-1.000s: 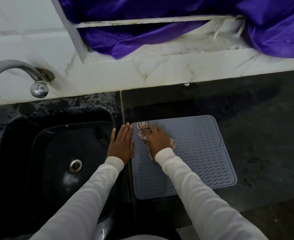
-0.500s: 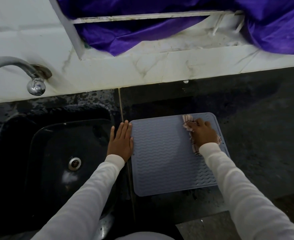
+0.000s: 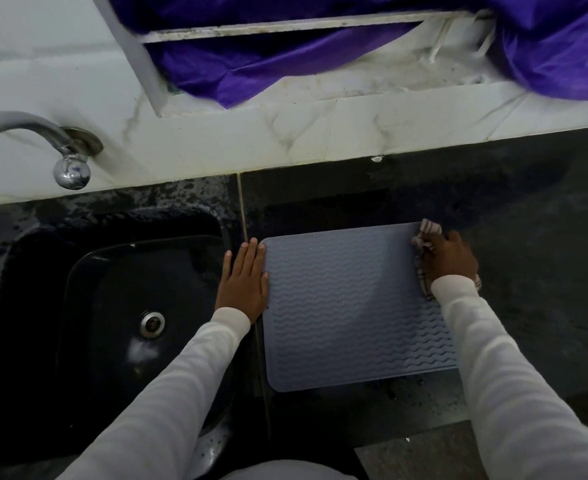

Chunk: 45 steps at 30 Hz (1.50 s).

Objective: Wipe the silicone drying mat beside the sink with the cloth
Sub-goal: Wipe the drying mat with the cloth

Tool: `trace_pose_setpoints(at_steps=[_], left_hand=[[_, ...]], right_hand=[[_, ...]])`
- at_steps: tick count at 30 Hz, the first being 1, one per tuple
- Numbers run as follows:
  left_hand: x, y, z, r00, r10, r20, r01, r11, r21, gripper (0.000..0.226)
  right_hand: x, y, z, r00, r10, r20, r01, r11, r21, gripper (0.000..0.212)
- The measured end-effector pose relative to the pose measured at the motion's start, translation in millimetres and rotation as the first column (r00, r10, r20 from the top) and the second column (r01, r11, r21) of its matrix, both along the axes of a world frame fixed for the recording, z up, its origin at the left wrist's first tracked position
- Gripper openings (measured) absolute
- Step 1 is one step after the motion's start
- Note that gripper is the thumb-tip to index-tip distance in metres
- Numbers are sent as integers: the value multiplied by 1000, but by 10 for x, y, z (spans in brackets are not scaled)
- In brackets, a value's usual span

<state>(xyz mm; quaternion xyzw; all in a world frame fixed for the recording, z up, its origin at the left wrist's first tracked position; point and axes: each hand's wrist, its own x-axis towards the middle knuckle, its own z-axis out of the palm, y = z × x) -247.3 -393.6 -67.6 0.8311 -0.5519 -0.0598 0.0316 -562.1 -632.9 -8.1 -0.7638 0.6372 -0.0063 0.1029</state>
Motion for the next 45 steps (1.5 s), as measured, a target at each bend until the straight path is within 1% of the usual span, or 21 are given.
trace_pose_setpoints(at_steps=[2, 4, 5, 6, 7, 9, 11, 12, 14, 19, 22, 25, 29, 38, 41, 45], left_hand=[[8, 1, 15, 1000, -12, -8, 12, 1000, 10, 60], [18, 5, 42, 1000, -19, -22, 20, 1000, 16, 61], [21, 1, 50, 999, -18, -26, 19, 1000, 21, 61], [22, -6, 53, 999, -13, -32, 14, 1000, 23, 62], [26, -6, 53, 999, -11, -32, 12, 999, 33, 63], [40, 7, 36, 998, -52, 16, 51, 994, 92, 68], [58, 20, 10, 992, -108, 68, 96, 982, 164, 73], [61, 26, 5, 990, -115, 77, 101, 981, 168, 72], [68, 15, 16, 993, -89, 82, 77, 988, 131, 65], [57, 15, 4, 995, -57, 87, 51, 996, 71, 65], [50, -6, 26, 996, -29, 80, 27, 999, 38, 61], [49, -5, 19, 999, 3, 37, -3, 1000, 11, 59], [42, 4, 42, 1000, 3, 15, -3, 1000, 4, 58], [34, 1, 41, 1000, 9, 8, -9, 1000, 16, 59], [33, -4, 29, 1000, 10, 7, -10, 1000, 16, 59], [0, -11, 35, 1000, 17, -20, -17, 1000, 21, 59]], right_hand=[[333, 198, 64, 982, 100, 159, -105, 994, 21, 41], [779, 508, 130, 917, 216, 336, -226, 974, -8, 40], [1021, 692, 169, 889, 264, 374, -273, 962, -29, 38], [1305, 903, 163, 870, 317, 377, -327, 944, -39, 38], [1596, 1130, 148, 856, 370, 360, -382, 923, -39, 42], [2106, 1554, 51, 863, 416, 286, -449, 892, 58, 54], [2355, 1770, -149, 886, 424, 186, -451, 880, 146, 51], [2366, 1789, -229, 892, 420, 166, -444, 882, 159, 51], [2276, 1732, -269, 894, 409, 181, -434, 891, 130, 51], [2173, 1625, -201, 858, 497, 128, -510, 853, 107, 51], [2094, 1509, -181, 849, 525, 62, -529, 843, 101, 48], [1912, 1329, -126, 858, 514, -20, -509, 854, 113, 50], [1556, 1085, -124, 847, 521, -110, -507, 852, 130, 59], [556, 365, -105, 900, 355, -255, -344, 935, 86, 46], [278, 176, -64, 952, 226, -207, -217, 974, 68, 37], [147, 96, -51, 987, 88, -138, -79, 995, 68, 38]])
